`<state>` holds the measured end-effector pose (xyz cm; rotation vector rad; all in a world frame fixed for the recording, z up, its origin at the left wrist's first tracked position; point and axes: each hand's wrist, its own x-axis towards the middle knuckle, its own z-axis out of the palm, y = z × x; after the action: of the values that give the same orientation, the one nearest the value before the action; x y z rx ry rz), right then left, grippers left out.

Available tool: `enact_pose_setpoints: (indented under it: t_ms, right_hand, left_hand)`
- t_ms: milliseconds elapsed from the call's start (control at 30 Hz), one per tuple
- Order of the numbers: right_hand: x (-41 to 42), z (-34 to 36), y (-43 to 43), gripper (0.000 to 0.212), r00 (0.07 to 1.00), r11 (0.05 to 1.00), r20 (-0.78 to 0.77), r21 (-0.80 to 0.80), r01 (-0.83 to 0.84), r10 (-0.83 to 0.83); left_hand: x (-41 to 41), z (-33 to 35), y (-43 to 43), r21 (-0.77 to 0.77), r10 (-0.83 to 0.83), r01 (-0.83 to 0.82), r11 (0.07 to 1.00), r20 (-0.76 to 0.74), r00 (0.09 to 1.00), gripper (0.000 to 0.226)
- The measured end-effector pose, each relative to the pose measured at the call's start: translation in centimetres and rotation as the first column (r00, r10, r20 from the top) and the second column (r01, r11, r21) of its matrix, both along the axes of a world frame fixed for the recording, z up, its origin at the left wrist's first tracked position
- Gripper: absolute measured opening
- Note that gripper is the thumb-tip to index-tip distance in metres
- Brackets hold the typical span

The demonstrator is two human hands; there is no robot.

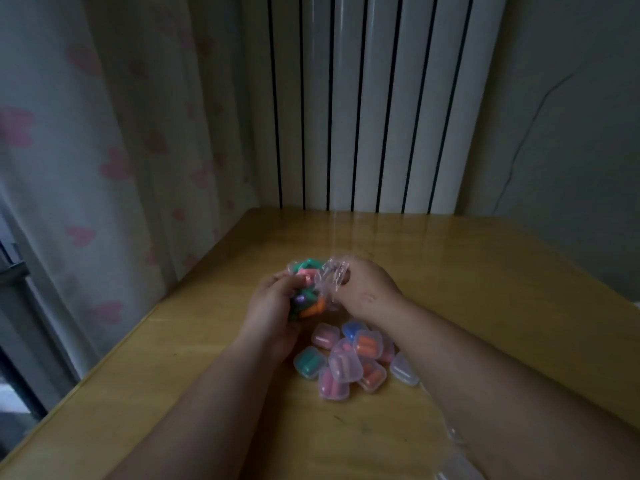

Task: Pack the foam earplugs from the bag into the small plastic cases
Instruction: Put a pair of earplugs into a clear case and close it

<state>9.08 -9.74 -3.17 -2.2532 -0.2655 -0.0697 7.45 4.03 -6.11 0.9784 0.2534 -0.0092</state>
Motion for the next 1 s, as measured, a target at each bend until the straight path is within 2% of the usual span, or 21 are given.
enact_pose_setpoints:
  t_ms: [167,267,367,533,633,800,1000]
  right_hand:
    - [0.5,-0.3,0.0,0.016,0.991,0.994,0.070,0.017,0.110,-0.111]
    - [0.5,-0.1,0.2,0.007,0.996,0.999,0.078,-0.001,0.044,-0.043]
    - [0.2,0.1,0.4,0.011,0.999,1.000,0.048,0.012,0.002,-0.002]
    - [-0.3,0.2,0.4,0.025,0.999,0.994,0.013,0.106,-0.035,0.034]
    - [-0.4,0.2,0.7,0.013,1.000,0.985,-0.014,0.173,-0.019,0.021]
    - [-0.2,-0.1,1.1,0.031,0.996,0.958,-0.086,0.286,0.011,0.015]
    - [-0.3,0.1,0.6,0.012,0.988,0.918,-0.150,0.397,0.015,0.049]
  left_hand:
    - [-0.5,0.3,-0.1,0.032,-0.033,0.032,0.999,0.027,0.999,0.031]
    - [-0.5,0.1,0.0,0.031,-0.031,0.030,0.999,0.025,0.999,0.035]
    - [-0.2,-0.1,0.0,0.031,-0.012,0.011,0.999,0.047,0.999,0.038]
    - [-0.1,-0.1,0.1,0.098,0.004,-0.013,0.995,0.086,0.996,0.035]
    - [0.0,-0.4,0.2,0.120,0.049,-0.060,0.991,0.095,0.994,0.027]
    - [0.2,-0.4,0.1,0.158,0.057,-0.071,0.985,0.090,0.994,0.013]
    - [-0.4,-0.3,-0.1,0.240,0.030,-0.056,0.969,0.112,0.993,0.028]
